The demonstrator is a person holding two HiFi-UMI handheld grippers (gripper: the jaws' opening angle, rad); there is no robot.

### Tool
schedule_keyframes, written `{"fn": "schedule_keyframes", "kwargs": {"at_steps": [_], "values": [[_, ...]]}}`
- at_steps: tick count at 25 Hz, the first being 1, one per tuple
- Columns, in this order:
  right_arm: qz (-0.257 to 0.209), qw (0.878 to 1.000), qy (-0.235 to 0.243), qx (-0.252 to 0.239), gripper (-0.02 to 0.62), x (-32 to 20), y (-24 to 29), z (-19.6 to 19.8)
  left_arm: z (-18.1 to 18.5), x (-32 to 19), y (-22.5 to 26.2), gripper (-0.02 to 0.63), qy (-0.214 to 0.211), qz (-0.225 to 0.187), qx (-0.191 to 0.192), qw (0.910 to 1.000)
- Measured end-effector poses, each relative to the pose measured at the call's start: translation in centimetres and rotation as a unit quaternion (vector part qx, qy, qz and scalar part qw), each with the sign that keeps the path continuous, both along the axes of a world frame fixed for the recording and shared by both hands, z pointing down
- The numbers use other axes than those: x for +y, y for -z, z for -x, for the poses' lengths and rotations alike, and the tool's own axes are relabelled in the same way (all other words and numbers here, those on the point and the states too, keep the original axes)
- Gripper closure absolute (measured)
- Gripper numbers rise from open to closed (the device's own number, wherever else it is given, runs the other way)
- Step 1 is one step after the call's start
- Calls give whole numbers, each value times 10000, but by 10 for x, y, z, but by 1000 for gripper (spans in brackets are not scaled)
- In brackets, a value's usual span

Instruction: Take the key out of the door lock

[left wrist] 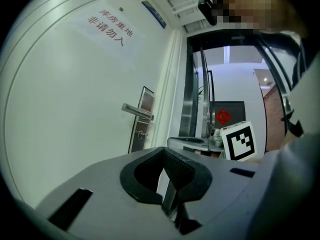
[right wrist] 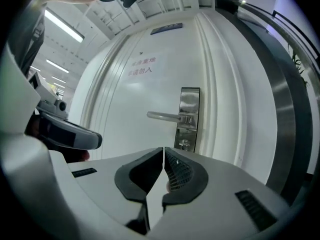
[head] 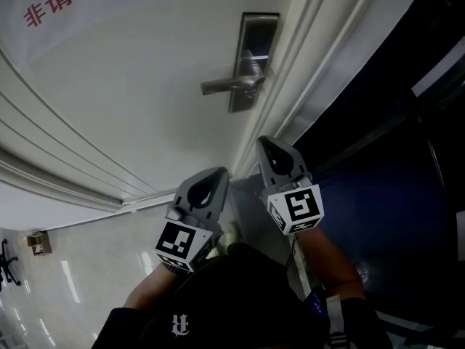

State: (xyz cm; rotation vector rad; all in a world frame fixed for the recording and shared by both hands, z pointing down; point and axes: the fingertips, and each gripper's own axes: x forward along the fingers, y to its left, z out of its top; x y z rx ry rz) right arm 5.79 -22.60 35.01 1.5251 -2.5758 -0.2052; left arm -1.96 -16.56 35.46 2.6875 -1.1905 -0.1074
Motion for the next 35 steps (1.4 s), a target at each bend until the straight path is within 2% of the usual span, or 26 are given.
{"fn": "schedule_keyframes", "kwargs": {"at_steps": [5, 7, 9, 12, 14, 17, 18, 20, 26, 35], "values": [[-139, 9990, 117, 409, 577, -33, -4, -2, -3, -25, 7, 600, 223, -51, -35, 9997], [-352, 9957, 93, 847, 577, -47, -4, -4, -3, -35, 7, 600, 327, -70, -56, 9994], [-675, 9869, 29, 1468, 562, -60, -7, -5, -3, -42, 4, 601, 415, -37, -72, 9991], [-1215, 9613, -99, 2469, 498, -74, -15, -3, -2, -47, 0, 600, 522, 35, -91, 9986], [-1671, 9346, -254, 3130, 485, -81, -17, -2, 0, -49, -3, 600, 589, 67, -103, 9982], [-2300, 8856, -460, 4009, 480, -90, -19, 0, 4, -52, -5, 600, 677, 76, -102, 9976], [-2435, 8722, -491, 4213, 480, -93, -19, 1, 6, -53, -5, 600, 702, 81, -87, 9975], [-2622, 8531, -508, 4483, 480, -97, -20, 3, 8, -54, -6, 600, 738, 98, -54, 9972], [-2944, 8135, -583, 4982, 480, -108, -21, 9, 14, -56, -10, 601, 774, 147, -1, 9969], [-3383, 7765, -693, 5271, 484, -120, -20, 18, 20, -57, -12, 600, 775, 218, 59, 9967]]}}
